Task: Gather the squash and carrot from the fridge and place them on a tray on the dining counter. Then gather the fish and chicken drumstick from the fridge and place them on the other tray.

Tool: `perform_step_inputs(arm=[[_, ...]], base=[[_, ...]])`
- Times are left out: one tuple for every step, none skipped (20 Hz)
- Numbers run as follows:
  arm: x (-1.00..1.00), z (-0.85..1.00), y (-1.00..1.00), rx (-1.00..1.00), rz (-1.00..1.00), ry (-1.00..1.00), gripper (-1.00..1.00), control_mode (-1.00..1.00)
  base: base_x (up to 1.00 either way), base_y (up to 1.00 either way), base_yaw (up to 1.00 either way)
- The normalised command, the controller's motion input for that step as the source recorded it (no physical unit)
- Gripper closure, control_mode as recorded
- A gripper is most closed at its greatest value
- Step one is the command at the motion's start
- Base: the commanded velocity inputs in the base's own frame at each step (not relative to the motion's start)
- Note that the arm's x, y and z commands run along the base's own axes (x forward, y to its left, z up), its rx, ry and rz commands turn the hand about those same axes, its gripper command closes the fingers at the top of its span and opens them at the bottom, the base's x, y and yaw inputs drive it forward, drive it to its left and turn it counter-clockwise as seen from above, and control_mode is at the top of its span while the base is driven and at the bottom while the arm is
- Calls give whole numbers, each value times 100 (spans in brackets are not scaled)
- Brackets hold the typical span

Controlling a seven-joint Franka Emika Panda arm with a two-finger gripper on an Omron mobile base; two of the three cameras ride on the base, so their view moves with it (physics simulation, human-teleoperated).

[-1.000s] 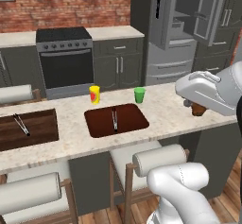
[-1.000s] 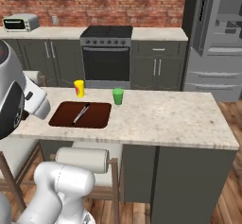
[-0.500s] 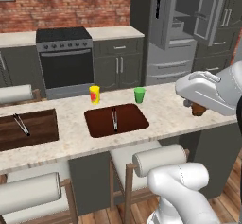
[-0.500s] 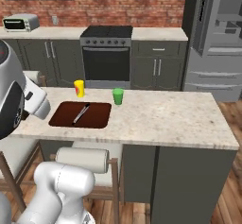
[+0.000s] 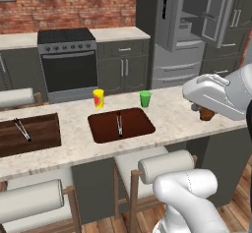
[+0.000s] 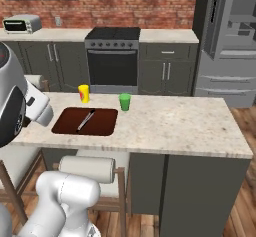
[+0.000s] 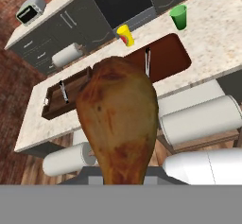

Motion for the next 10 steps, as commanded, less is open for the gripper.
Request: perform_step_inputs(arm=[[0, 0, 0, 0, 0, 0, 100, 100], [0, 0, 0, 0, 0, 0, 100, 100], [0, 0, 0, 0, 0, 0, 100, -100], [0, 0, 0, 0, 0, 0, 100, -100], [0, 0, 0, 0, 0, 0, 100, -100], [0, 0, 0, 0, 0, 0, 100, -100], [0, 0, 0, 0, 0, 0, 100, -100], [0, 0, 0, 0, 0, 0, 100, -100], [0, 0, 0, 0, 0, 0, 100, -100], [0, 0, 0, 0, 0, 0, 100, -100]], base=[[0, 0, 0], [0, 0, 0], [0, 0, 0], [0, 0, 0], [0, 0, 0], [0, 0, 0], [0, 0, 0], [0, 0, 0], [0, 0, 0], [0, 0, 0]])
